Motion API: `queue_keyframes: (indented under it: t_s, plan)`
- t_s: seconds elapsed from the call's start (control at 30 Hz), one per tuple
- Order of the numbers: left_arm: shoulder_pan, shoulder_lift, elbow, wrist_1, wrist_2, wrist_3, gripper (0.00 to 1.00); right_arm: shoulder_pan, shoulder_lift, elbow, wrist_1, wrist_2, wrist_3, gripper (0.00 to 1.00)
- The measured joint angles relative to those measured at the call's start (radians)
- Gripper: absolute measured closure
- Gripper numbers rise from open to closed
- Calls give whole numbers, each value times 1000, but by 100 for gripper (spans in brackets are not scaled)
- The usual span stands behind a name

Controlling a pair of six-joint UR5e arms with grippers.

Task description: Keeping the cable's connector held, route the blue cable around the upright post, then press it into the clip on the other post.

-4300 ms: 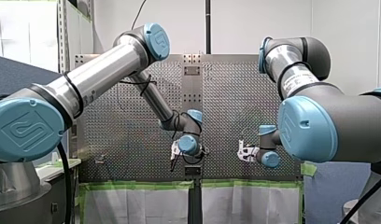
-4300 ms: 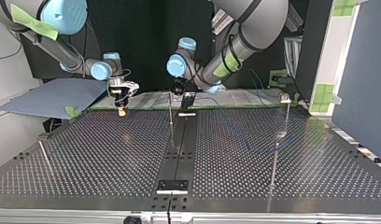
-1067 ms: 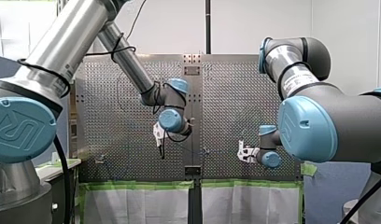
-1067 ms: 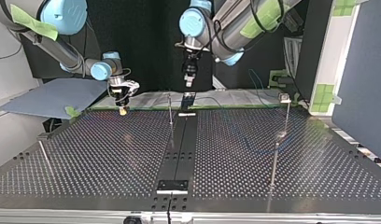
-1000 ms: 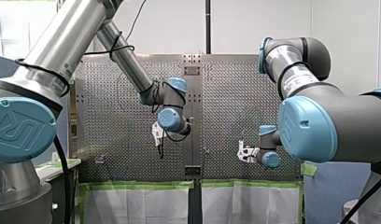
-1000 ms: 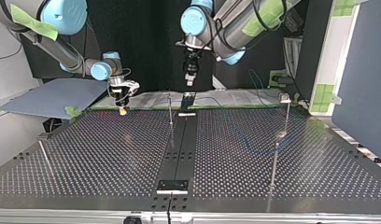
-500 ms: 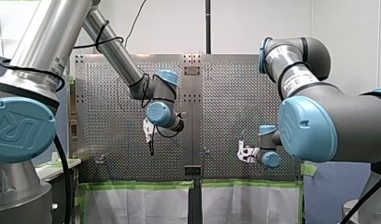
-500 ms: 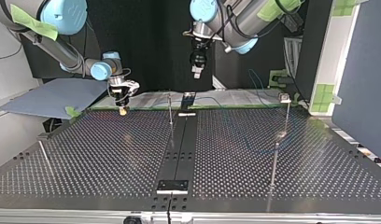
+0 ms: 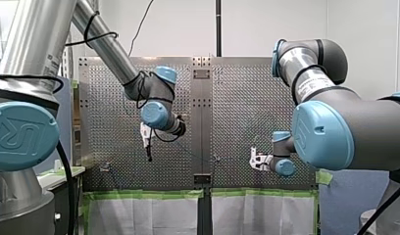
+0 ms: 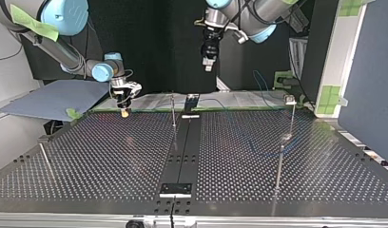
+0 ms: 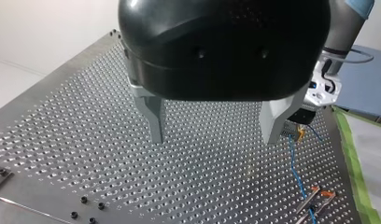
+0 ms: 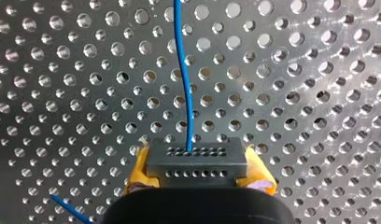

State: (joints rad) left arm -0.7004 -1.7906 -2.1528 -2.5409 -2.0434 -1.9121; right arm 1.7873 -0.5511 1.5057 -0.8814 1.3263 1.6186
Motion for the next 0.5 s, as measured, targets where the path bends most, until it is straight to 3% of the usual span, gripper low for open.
queue_keyframes:
  t_s: [0.3, 0.5]
  plan:
    - [0, 76, -76, 29, 1, 2, 0, -2, 1, 0, -2, -8, -3, 100]
    - [-1, 93, -93, 44, 1, 4, 0, -2, 1, 0, -2, -13, -4, 100]
